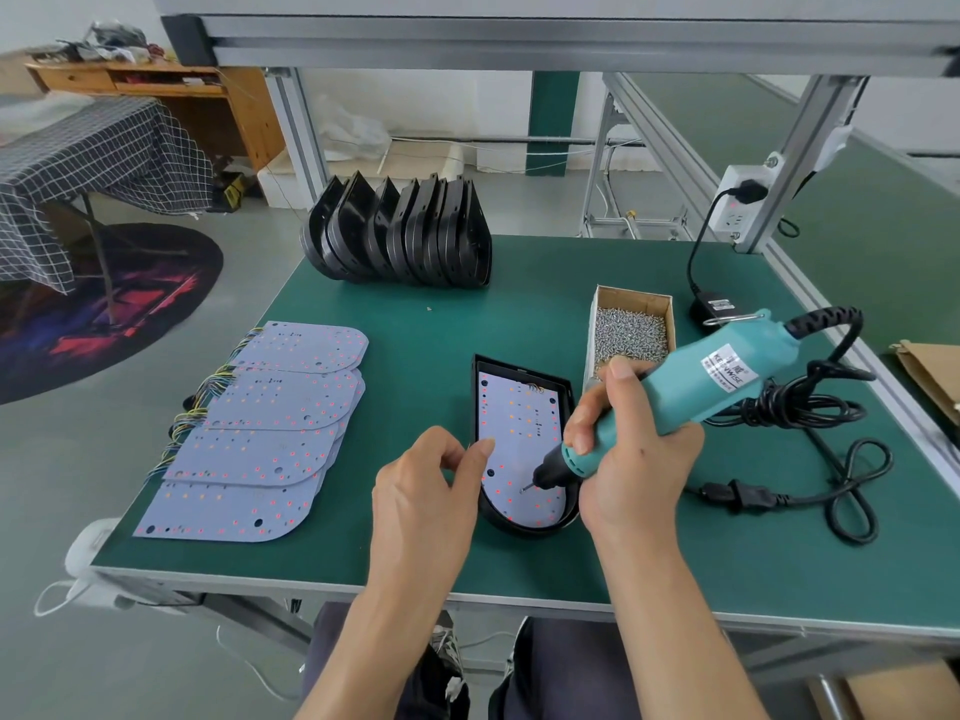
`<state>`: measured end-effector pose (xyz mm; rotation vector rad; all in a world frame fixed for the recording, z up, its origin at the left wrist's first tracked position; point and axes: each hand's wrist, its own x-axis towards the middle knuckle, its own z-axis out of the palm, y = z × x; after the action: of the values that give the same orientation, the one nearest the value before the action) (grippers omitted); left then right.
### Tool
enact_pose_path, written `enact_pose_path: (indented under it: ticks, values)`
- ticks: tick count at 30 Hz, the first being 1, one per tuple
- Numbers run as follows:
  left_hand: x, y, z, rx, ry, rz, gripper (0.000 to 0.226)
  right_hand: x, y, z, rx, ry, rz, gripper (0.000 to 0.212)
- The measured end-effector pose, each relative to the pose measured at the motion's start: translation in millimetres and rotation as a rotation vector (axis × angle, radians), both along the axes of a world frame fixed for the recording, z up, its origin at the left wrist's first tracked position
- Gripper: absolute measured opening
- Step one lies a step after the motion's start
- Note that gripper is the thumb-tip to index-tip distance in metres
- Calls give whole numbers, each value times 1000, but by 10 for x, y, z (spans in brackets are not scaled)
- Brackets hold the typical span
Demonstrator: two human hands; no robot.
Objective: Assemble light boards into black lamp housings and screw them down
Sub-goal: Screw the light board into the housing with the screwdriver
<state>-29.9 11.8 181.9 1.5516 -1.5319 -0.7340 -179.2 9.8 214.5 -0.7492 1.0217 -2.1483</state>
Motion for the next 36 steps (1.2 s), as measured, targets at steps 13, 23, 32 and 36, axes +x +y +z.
enact_pose_path:
  ticks: [13,23,32,36]
  values:
    - [-7,-1,7,-10,-9,-5,44,2,5,-6,4,-22,7,16]
    - [3,8,20,-18,12,-1,43,9,32,-22,-3,-14,49,12]
    - [-2,-4,12,-31,-13,1,43,1,39,-46,4,37,74,14]
    - [-6,3,1,-33,-14,-8,44,7,48,-45,-15,88,98,19]
